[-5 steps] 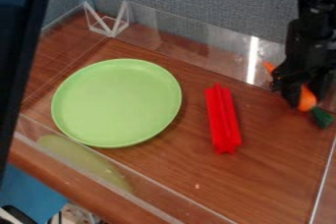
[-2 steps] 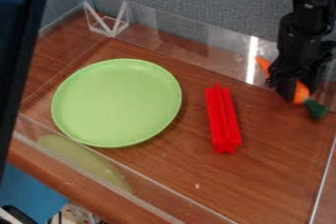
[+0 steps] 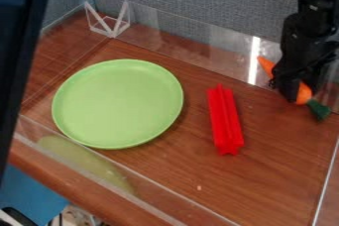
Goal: Put the carrot on the left side
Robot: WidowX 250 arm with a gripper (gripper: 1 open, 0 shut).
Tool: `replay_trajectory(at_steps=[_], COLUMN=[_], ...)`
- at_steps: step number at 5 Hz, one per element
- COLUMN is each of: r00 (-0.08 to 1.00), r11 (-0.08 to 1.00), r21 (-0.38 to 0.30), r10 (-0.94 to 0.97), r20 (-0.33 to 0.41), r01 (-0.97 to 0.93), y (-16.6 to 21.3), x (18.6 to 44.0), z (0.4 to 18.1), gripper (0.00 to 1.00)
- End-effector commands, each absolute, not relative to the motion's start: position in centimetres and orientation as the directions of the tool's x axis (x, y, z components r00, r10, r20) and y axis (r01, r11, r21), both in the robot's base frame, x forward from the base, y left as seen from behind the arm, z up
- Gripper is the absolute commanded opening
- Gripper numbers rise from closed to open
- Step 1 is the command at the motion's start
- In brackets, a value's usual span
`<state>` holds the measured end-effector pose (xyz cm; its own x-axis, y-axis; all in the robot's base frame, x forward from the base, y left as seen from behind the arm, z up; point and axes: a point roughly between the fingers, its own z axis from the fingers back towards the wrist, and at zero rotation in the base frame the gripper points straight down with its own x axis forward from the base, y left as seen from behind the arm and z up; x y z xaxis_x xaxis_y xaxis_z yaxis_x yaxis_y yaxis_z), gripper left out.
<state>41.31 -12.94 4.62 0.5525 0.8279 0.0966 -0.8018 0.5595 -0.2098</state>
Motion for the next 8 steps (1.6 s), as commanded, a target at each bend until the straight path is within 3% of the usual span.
replay_trajectory(at_steps=[1,2,4,5,7,8], r00=[0.505,0.476,0.509,0.548,0.622,0.636], r11=[0.523,0.501,0.544,0.572,0.618,0.62], r21=[-0.271,-0.265,-0.249,-0.28,-0.35,-0.388], r10=[0.852,0.866,0.838,0.82,0.774,0.765], r20=[0.139,0.157,0.196,0.165,0.117,0.102], r01=[-0.808,-0.824,-0.801,-0.771,-0.704,-0.682], y=[-12.4,-12.1,-10.2,-9.9,-10.7,-9.2], x=[42.4,42.1,42.1,42.2,41.1,40.7], z=[4.0,2.2,1.0,2.3,7.7,11.1], gripper=[0.0,0.0,0.0,0.0,0.0,0.0])
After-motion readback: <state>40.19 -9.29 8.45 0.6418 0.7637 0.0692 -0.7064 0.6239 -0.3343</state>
